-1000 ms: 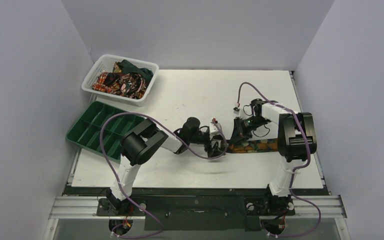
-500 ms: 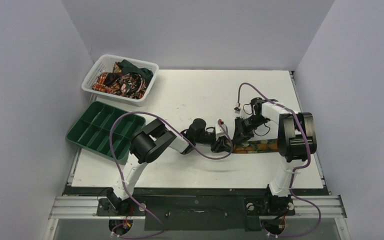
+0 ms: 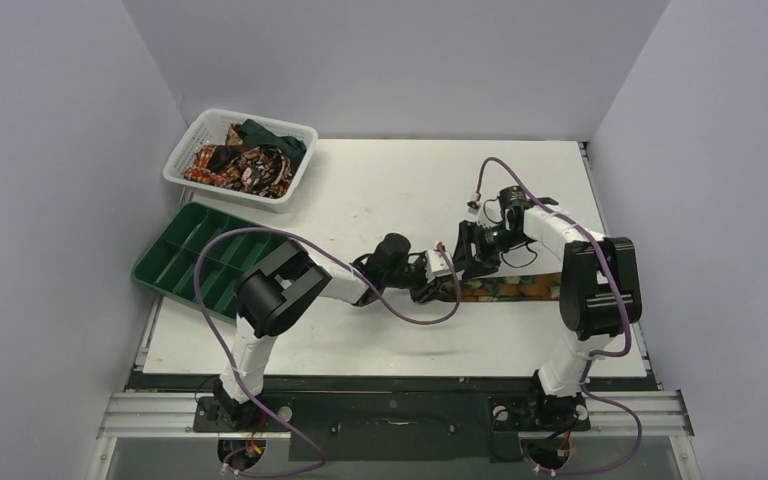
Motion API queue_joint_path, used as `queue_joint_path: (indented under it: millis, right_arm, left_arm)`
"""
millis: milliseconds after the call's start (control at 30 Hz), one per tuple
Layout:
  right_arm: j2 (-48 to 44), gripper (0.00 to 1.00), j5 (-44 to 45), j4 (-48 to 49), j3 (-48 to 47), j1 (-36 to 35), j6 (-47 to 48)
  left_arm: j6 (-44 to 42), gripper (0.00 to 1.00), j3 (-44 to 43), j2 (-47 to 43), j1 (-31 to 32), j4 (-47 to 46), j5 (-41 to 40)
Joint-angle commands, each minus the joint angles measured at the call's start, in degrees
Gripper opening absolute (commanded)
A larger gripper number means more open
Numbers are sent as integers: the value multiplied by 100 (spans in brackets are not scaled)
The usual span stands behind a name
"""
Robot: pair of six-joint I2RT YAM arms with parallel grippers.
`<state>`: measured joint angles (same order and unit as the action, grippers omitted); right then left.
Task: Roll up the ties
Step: Roll the tie at the center of the board.
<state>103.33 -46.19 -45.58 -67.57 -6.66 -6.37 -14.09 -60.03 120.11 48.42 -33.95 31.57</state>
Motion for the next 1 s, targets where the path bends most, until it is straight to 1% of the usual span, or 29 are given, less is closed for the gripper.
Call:
queue_joint_path:
  millis: [0,67,100,167,300,400,433,467,500,533,567,600,633,667,700,733,767,833,867,967]
  right_arm:
    - [-204,50,-359,598,151,-340,-566]
    - [-117,48,-280,608,174,-376,-556]
    - [-60,45,-165,552,203,-378,-487]
    - [29,43,97,406,251,-383,-325]
    - [142,42,600,207,266,-391,-89]
    - [143,44,963,178,246,-485,-27]
    - [159,39,976,213,249,-519,-29]
    - [178,26,997,237,239,-533,-37]
    - [233,17,1007,268,229,-537,-38]
    - [250,2,1058,277,221,-525,-24]
    - [298,0,1081,287,228,-489,3]
    - [317,0,1109,291,264,-461,74]
    - [365,0,1115,270,290,-363,114]
    - [428,0,1109,219,344,-310,212]
    - [470,0,1089,187,369,-205,275]
    - [594,0,1043,77,398,-139,426]
    - [672,0,1038,15,405,-21,496]
    - [911,0,1051,-160,379,131,651]
    - [997,0,1126,-225,346,220,715]
    - [1023,0,1428,-245,235,283,693]
  left_arm:
    - [-294,21,30,51,31,1109,-475]
    - [-251,21,-16,67,38,1161,-498]
    - [-239,21,-26,74,37,1184,-508]
    - [-247,22,-48,74,44,1217,-519]
    - [-282,22,-68,60,43,1304,-520]
    - [-286,22,-62,56,44,1336,-511]
    - [-281,22,-62,45,44,1342,-501]
    - [-279,22,-57,42,44,1351,-489]
    - [-275,22,-50,35,44,1349,-471]
    - [-238,23,-41,32,40,1311,-427]
    - [-206,27,-4,32,28,1272,-386]
    - [-118,30,20,26,14,1135,-271]
    - [-58,41,93,19,-36,1048,-181]
    - [53,47,126,3,-90,831,0]
    - [94,58,201,-6,-115,725,91]
    - [155,62,245,-25,-145,438,267]
    - [180,71,356,-42,-156,247,339]
    - [211,78,479,-61,-165,-438,552]
    - [239,80,490,-44,-160,-587,642]
    - [383,81,433,32,-141,-1069,728]
